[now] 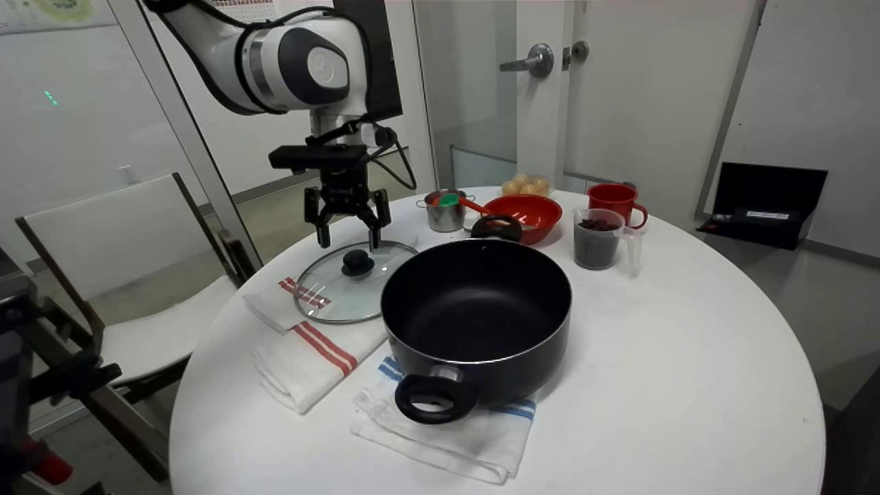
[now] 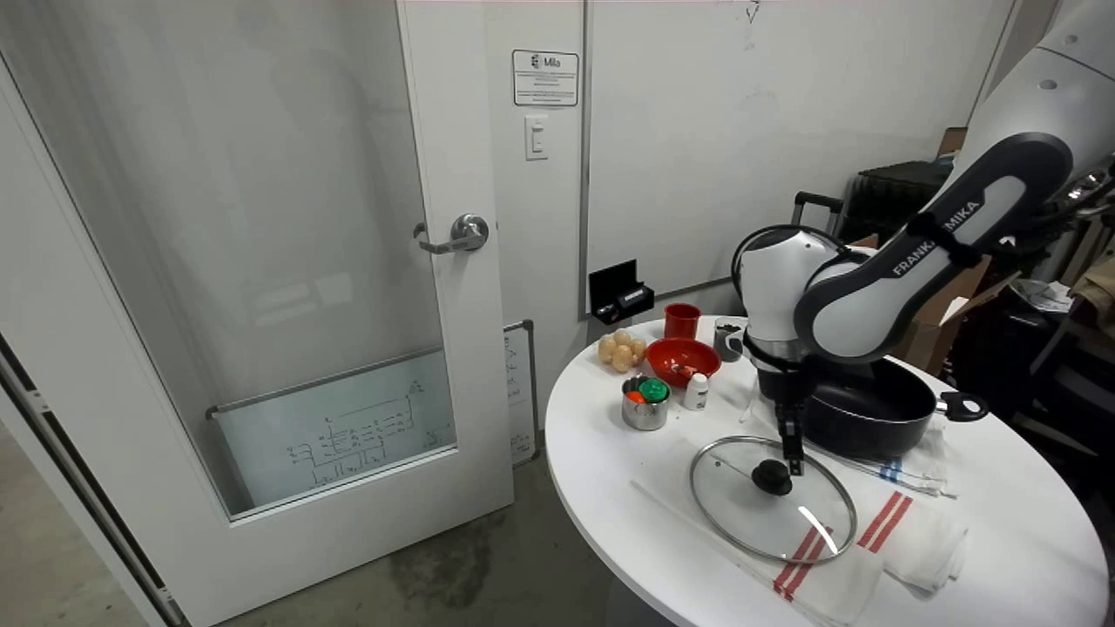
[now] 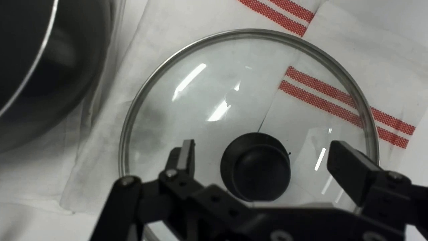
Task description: Close the lid on the pot
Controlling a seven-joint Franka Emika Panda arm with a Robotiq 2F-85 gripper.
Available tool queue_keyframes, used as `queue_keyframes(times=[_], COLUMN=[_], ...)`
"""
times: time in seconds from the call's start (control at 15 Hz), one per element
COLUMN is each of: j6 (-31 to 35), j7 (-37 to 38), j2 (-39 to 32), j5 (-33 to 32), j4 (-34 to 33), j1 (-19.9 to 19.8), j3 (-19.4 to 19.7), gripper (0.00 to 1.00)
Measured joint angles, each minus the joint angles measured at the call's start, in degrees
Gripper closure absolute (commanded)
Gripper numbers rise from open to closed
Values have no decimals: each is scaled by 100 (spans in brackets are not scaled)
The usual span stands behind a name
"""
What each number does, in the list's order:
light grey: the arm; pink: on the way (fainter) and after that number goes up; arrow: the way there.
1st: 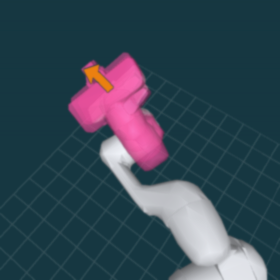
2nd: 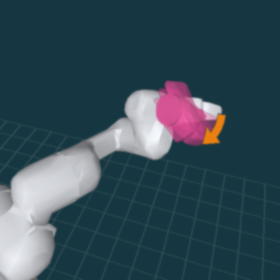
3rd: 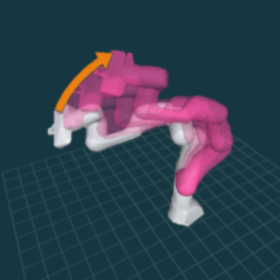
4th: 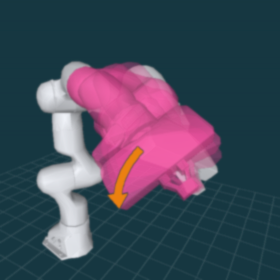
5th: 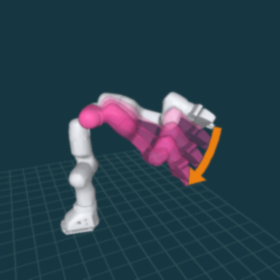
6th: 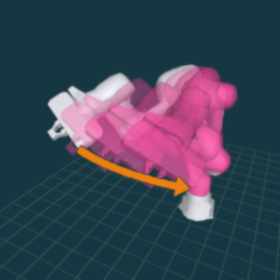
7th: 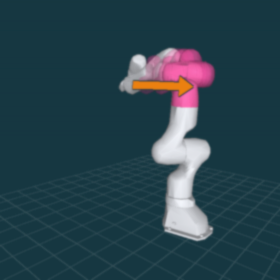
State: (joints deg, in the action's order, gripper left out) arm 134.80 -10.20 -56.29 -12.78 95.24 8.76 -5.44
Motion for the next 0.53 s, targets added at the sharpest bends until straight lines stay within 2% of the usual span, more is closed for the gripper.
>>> queue_keyframes(times=[0.53], j6=[92], j7=[-29], j2=[-314], j5=[0], j4=[-92], j1=[6], j3=[-116], gripper=[0])
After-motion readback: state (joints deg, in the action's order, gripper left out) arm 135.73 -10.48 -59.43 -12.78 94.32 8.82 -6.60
